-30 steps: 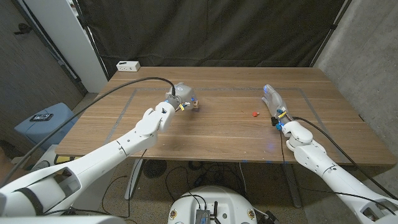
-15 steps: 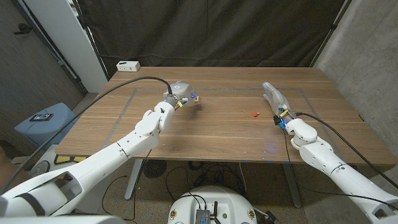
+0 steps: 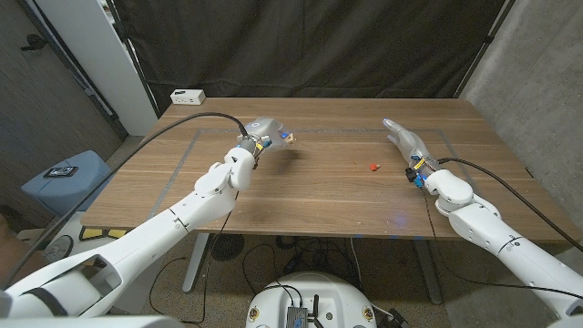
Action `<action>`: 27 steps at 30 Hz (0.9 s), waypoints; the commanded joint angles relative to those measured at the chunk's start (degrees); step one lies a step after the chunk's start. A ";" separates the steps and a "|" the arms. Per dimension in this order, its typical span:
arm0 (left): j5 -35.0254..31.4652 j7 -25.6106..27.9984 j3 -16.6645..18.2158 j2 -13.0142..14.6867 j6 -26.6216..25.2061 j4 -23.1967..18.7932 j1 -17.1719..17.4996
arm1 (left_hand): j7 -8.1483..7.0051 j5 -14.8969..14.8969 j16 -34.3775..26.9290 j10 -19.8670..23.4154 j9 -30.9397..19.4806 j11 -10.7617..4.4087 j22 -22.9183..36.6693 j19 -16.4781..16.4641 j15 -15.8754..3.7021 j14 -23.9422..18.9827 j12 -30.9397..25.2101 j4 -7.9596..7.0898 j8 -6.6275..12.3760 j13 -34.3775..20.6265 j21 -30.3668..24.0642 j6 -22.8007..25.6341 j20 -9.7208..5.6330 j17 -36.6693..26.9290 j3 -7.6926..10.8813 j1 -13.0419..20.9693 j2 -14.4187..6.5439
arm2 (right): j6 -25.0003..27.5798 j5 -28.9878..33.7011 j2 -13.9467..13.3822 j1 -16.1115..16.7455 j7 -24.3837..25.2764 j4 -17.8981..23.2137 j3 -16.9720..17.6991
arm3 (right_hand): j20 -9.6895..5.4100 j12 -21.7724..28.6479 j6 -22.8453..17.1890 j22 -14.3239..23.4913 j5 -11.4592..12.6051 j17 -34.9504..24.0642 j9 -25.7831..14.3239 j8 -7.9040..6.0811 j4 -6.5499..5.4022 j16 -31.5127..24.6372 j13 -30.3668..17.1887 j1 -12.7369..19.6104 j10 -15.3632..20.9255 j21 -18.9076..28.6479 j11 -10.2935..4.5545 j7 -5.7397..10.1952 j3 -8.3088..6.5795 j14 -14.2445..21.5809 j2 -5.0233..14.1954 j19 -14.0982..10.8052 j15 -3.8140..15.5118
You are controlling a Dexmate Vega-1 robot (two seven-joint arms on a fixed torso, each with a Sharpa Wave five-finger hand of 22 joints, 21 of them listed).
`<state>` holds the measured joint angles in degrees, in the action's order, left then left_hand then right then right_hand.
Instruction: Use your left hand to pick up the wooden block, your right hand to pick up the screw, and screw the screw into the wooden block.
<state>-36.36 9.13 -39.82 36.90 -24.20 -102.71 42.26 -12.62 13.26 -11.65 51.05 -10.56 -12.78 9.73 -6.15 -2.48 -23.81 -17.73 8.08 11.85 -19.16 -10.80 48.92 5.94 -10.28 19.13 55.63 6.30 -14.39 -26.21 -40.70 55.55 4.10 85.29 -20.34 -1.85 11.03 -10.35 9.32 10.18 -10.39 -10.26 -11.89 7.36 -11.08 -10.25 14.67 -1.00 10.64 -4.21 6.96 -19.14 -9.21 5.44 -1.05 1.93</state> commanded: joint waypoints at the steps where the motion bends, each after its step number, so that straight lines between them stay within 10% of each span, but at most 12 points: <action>1: 9.35 6.23 2.51 -1.03 4.21 0.21 1.57 | 0.22 -0.04 0.08 -0.41 -0.21 0.14 0.22 0.30 -6.12 0.11 0.05 -0.21 -0.15 -0.24 0.09 -0.21 -0.01 -0.32 -0.31 -0.01 -0.42 | -0.38 4.75 -4.32 0.45 -0.11 2.15 0.04 | -1.29 0.40 -1.26 0.19 0.20 -0.03 -0.30 -0.69 0.81 -0.33 -0.31 1.44 0.78 0.55 0.04 0.09 -0.39 0.56 0.07 -0.75 0.16; 27: 24.44 11.96 6.26 -2.72 15.87 3.83 4.36 | 0.22 -0.26 -0.13 -0.97 -0.24 0.10 0.29 -0.28 -6.09 -0.10 0.50 -0.50 -0.37 -0.63 -0.27 -0.68 -0.16 -0.44 -0.69 -0.41 -0.91 | -2.00 13.48 -12.81 -2.31 -6.22 2.21 -0.59 | 0.02 0.64 -5.00 0.11 1.39 0.00 -0.53 -1.11 3.63 -0.51 -0.44 10.22 3.71 0.71 0.84 0.82 -3.28 3.32 -2.27 -5.03 -0.26</action>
<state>-17.57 19.16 -34.99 34.84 -13.41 -100.39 45.53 -12.30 13.26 -11.65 50.32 -10.55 -12.91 9.73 -5.93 -2.48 -23.82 -17.36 7.62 11.65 -19.63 -10.81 48.62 5.72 -10.55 18.66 55.25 5.93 -16.47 -16.64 -49.54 54.35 0.40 86.91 -20.49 -2.03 11.26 -15.06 9.33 11.26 -10.40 -10.55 -13.00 10.84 -11.52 -10.54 23.88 2.27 11.08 -3.37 7.38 -22.16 -6.21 3.32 -5.37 1.62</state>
